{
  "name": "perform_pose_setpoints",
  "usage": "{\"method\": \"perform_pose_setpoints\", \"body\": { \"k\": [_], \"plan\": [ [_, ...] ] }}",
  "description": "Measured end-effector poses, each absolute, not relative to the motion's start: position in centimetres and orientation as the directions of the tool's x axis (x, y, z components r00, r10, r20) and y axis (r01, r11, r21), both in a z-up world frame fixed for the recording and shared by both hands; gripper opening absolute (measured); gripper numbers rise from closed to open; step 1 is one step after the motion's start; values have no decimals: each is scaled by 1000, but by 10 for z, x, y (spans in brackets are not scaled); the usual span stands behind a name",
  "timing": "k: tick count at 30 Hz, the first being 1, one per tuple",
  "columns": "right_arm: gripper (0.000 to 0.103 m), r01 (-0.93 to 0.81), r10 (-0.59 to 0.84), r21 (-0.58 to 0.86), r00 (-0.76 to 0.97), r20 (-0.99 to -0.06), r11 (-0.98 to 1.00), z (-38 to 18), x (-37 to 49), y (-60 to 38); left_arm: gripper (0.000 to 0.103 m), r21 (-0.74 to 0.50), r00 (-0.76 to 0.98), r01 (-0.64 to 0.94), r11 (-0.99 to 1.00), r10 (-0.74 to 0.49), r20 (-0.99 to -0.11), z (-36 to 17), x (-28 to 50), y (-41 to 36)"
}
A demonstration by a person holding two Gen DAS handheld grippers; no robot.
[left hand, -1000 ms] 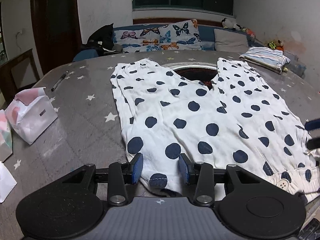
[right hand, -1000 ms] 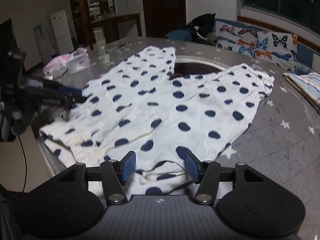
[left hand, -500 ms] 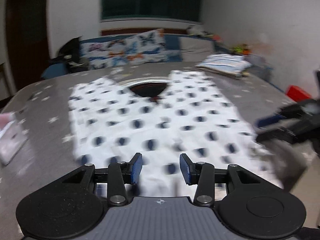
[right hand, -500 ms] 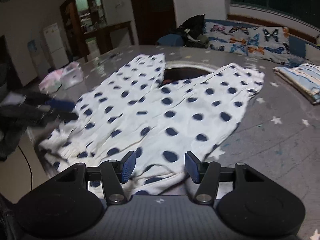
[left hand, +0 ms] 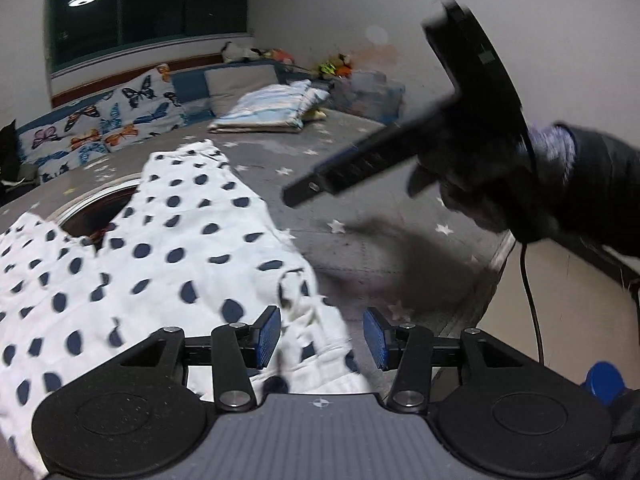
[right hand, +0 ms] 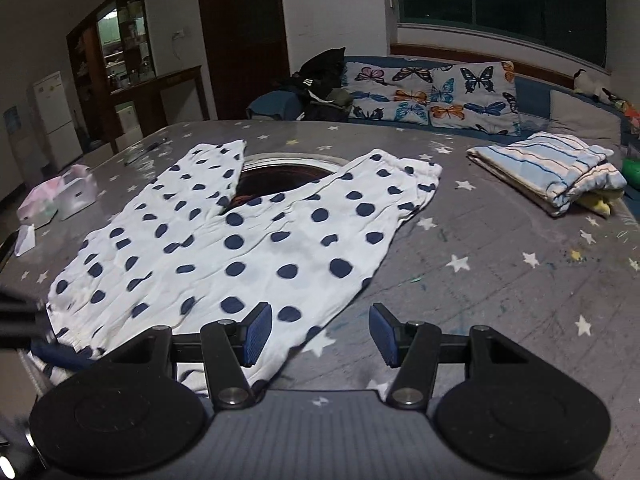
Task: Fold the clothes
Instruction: 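Grasp a leg cuff with the left gripper while the right gripper grasps the waistband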
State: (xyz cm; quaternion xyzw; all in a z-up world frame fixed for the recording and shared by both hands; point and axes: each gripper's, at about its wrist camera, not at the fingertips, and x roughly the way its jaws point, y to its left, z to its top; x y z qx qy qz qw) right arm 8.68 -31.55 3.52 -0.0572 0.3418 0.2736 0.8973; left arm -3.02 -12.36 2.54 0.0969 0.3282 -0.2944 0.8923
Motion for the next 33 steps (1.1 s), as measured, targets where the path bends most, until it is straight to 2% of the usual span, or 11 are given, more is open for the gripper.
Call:
{"method": "perform_pose_setpoints", "body": {
  "k": [3,5,6,7,10,11,25,33],
  "plan": [
    [55,-527,452,90,615,-646,845,35,95,-317,48,5,599,594,804,-438,-670,15,-24,-131],
    [55,-522,451,94,614,-648,848,33,102,-318,43,6,584,597,802,-430,-689,8,-20,-133],
    [55,-520,450,98,613,-649,849,33,106,-318,39,-3,574,599,801,-431,-697,6,-16,-132],
    [54,-517,450,102,612,-651,850,32,110,-318,29,-14,562,602,799,-436,-703,4,-14,-131],
    [54,-505,437,97,618,-653,858,29,126,-319,16,-60,539,606,793,-465,-702,4,-9,-123],
    [53,-498,431,94,622,-654,862,28,134,-319,14,-81,534,604,793,-478,-698,5,-7,-118],
    [44,-382,370,137,646,-667,914,9,280,-305,12,-344,503,536,771,-619,-602,21,13,-68],
    [43,-325,353,174,651,-672,930,-4,347,-299,12,-401,491,506,764,-637,-594,18,23,-57]
  ]
}}
